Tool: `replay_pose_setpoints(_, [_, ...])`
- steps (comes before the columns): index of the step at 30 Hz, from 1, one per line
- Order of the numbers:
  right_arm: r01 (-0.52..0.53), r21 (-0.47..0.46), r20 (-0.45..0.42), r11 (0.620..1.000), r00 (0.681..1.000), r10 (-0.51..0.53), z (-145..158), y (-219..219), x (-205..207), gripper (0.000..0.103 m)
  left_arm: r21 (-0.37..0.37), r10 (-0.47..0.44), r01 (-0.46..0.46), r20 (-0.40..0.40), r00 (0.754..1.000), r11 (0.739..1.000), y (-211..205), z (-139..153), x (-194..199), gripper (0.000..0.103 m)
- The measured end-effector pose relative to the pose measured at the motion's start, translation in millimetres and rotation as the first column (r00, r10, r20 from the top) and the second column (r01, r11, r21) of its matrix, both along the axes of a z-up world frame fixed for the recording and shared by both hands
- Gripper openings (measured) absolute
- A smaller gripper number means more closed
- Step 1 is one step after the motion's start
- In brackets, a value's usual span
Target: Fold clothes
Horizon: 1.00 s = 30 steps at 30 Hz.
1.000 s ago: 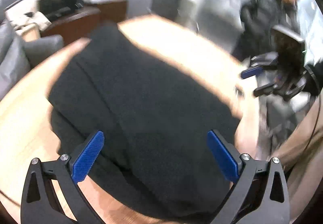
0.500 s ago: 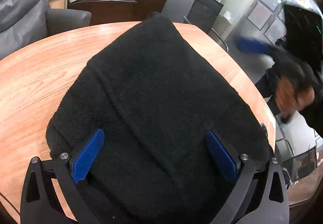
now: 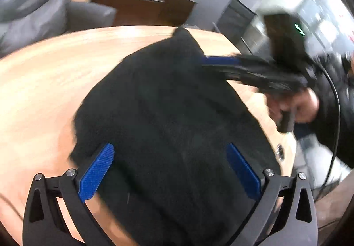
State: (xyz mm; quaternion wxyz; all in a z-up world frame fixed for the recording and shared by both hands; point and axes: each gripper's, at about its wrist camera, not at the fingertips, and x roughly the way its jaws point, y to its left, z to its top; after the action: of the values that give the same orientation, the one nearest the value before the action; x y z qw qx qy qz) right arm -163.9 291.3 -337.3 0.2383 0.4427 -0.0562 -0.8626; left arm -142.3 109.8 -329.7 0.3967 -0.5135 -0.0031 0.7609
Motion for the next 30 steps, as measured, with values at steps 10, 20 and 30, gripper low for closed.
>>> replay_pose_setpoints(10, [0.043,-0.26,0.264,0.965,0.964,0.029,-44.7,78.4,115.0,0.074,0.08,0.099,-0.162,0.513,0.853,0.984,-84.4,-77.8,6.6,0.103])
replay_pose_setpoints(20, [0.027,-0.407,0.368,0.913,0.92,0.137,-88.4,60.6,70.4,0.098,0.331,-0.108,-0.141,0.631,0.768,0.933,-68.0,-108.5,-10.0,0.103])
replay_pose_setpoints(30, [0.008,-0.282,0.268,0.959,0.961,0.071,-75.3,26.3,80.1,0.059,0.233,-0.064,-0.066,0.51,0.858,0.97,-39.0,-91.8,-18.6,0.082])
